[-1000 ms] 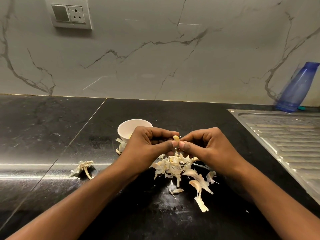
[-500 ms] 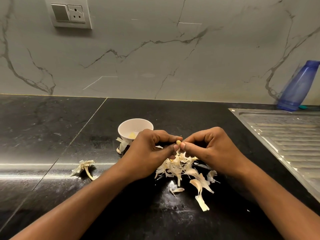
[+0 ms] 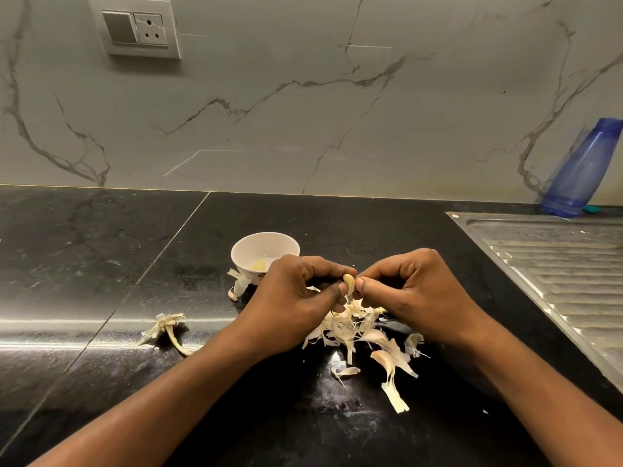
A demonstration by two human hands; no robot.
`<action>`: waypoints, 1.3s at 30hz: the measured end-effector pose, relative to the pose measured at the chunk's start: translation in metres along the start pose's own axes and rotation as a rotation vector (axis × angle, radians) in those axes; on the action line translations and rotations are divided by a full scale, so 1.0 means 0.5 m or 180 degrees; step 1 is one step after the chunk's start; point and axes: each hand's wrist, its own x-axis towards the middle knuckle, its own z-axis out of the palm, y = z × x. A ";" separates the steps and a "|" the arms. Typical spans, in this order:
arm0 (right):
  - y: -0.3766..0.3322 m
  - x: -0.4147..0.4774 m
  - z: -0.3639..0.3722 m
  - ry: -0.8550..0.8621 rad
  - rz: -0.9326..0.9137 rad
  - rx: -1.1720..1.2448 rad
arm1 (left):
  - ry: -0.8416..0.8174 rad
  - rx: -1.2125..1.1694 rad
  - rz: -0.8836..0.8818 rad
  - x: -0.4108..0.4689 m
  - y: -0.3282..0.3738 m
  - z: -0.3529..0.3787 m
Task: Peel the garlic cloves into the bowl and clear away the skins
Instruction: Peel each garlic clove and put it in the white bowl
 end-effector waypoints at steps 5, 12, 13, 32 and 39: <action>-0.004 -0.002 0.003 -0.0068 -0.0018 0.0009 | -0.0003 0.0005 -0.0006 0.001 -0.001 -0.001; -0.002 -0.002 0.004 -0.0047 0.0009 0.0028 | -0.0029 0.0073 -0.0026 -0.001 0.004 0.000; -0.001 -0.003 0.005 -0.0041 0.0004 0.0046 | -0.0020 0.0062 -0.0032 -0.001 0.005 0.000; -0.005 -0.003 0.015 0.0342 -0.0351 -0.0314 | 0.0161 -0.0788 -0.0533 -0.004 0.033 0.007; -0.007 -0.001 0.010 0.0450 -0.0147 -0.0093 | 0.0203 -0.1505 -0.0855 -0.001 0.038 -0.004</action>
